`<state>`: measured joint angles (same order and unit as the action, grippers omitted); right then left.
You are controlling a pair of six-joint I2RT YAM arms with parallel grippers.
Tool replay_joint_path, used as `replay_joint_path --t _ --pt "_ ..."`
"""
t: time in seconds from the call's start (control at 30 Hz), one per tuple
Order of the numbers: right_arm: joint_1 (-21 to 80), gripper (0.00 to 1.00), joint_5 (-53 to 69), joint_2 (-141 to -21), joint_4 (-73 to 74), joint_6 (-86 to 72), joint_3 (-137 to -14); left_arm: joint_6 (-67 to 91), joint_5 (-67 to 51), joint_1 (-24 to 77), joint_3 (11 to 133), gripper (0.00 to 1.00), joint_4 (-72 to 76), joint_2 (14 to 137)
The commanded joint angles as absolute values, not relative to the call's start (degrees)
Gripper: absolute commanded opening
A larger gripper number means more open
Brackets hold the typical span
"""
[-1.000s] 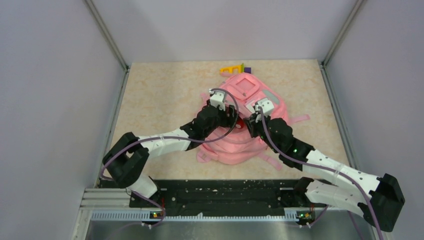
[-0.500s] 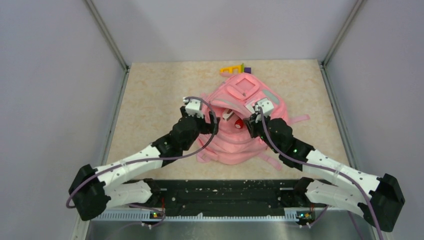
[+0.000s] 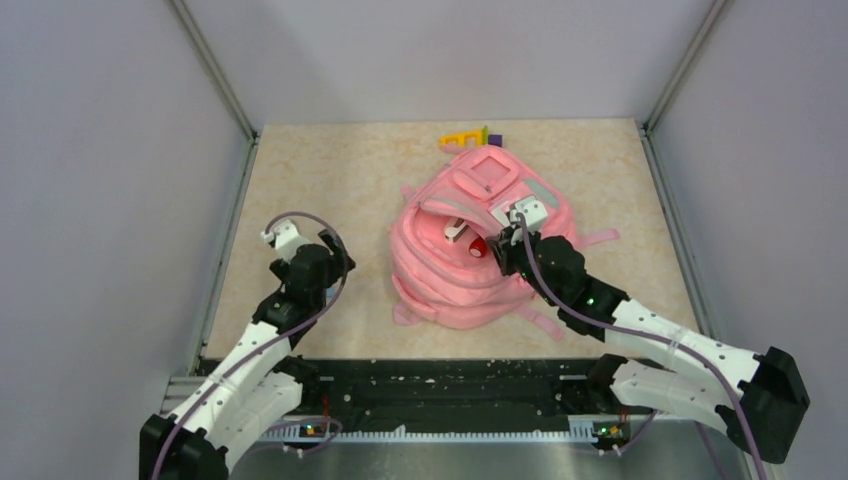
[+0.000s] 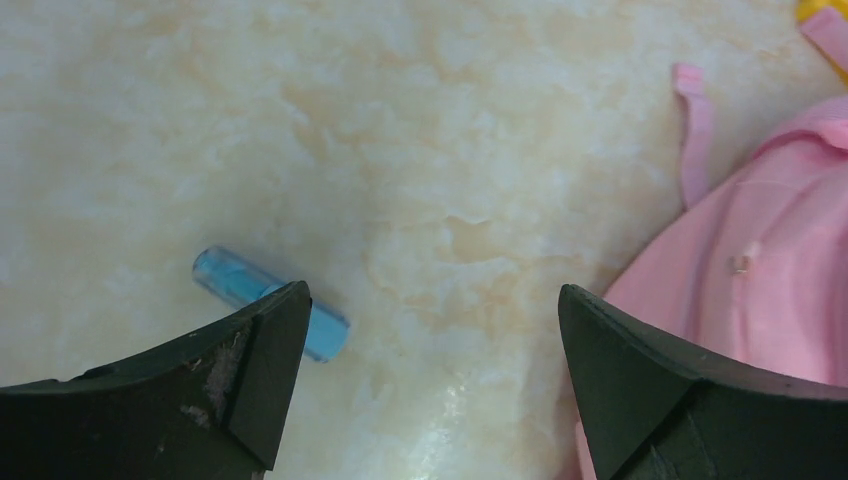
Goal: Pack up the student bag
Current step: Place the stationery in the student bag, then pick up the stationery from the center of the board.
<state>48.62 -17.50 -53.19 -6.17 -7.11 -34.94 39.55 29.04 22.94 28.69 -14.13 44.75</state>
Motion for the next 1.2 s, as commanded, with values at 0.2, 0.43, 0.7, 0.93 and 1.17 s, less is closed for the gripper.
replay_joint_path --t 0.2,0.43,0.7,0.93,1.17 --pt "48.98 0.00 -16.44 -50.63 -12.48 -9.11 -36.32 52.65 33.83 16.62 21.40 0.98 -19.72 40.57" --pt "48.96 0.00 -16.35 -50.01 -12.39 -9.25 -36.21 53.23 27.81 11.67 19.21 0.98 -15.58 46.47" --pt "49.00 0.00 -16.22 -49.82 -12.48 -9.36 -36.12 52.69 24.97 10.36 18.69 0.97 -10.34 51.75" --pt "48.96 0.00 -16.15 -49.96 -12.48 -9.38 -36.17 52.79 21.96 9.62 18.82 0.98 -5.29 57.43" --pt "49.00 0.00 -16.26 -50.00 -12.49 -9.30 -36.20 49.23 20.33 9.58 21.64 0.97 -0.55 64.23"
